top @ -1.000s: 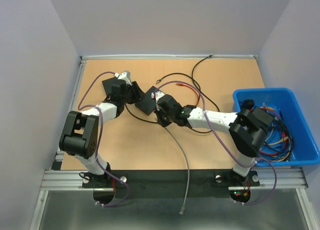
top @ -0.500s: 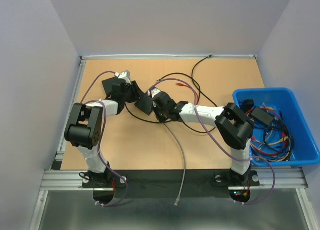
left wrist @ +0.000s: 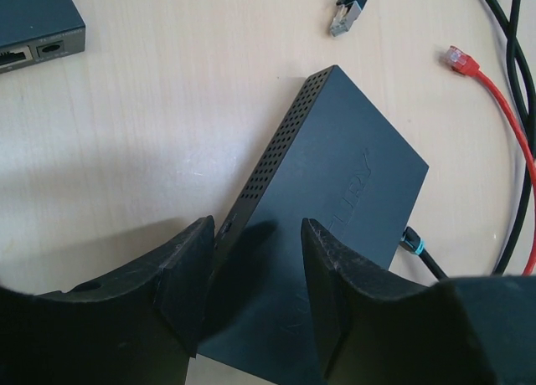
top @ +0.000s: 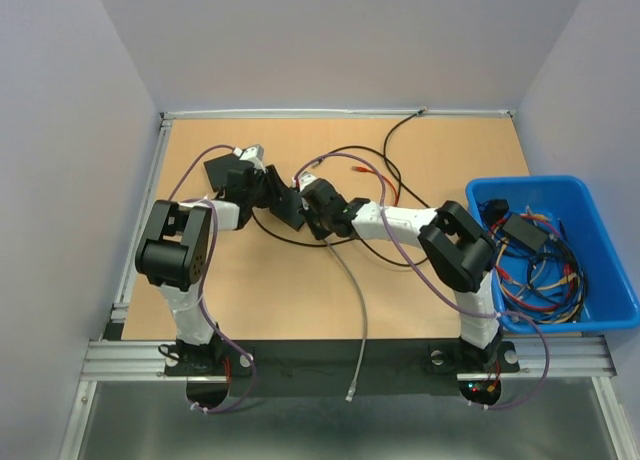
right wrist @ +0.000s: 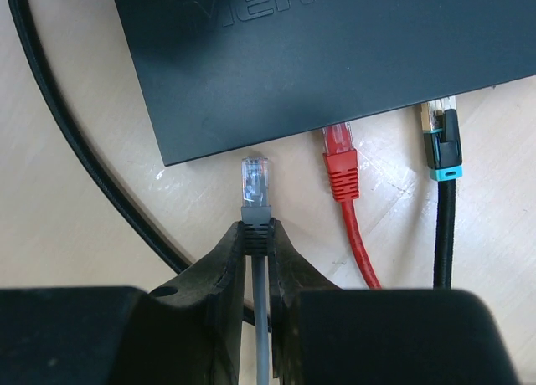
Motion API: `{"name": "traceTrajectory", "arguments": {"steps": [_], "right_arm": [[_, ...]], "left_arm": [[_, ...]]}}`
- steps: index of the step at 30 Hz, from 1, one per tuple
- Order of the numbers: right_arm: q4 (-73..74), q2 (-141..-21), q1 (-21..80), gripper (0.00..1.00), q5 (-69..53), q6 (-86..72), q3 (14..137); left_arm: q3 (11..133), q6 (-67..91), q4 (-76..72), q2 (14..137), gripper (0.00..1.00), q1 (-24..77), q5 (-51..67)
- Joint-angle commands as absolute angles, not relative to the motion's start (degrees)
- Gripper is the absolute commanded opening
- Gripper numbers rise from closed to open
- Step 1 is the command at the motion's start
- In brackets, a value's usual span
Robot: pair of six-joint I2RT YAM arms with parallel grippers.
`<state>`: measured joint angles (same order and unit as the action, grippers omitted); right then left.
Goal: Insert the plug into the switch port
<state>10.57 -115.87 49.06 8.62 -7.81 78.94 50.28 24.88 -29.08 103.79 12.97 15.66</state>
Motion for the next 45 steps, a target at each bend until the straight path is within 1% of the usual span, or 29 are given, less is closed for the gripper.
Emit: {"name": "traceTrajectory", "arguments": {"steps": [1,12,45], "right_arm": [[8.7,-116.7,48.5,0.01,9.0,-7.2,82.5],[8.8,-117.9,48.4,0.01,6.7,-8.3,84.6],[9.9,-117.6,48.4,0.00,5.4,-9.9,87.9]], "left_arm": [[51.6,23.7,-32.4,105.2,0.56,12.4,17.2],[52.4,25.4,-31.9,107.7,0.56,12.3,18.4],[51.4,25.8,-31.9,107.3,0.56,12.7,18.4]]}}
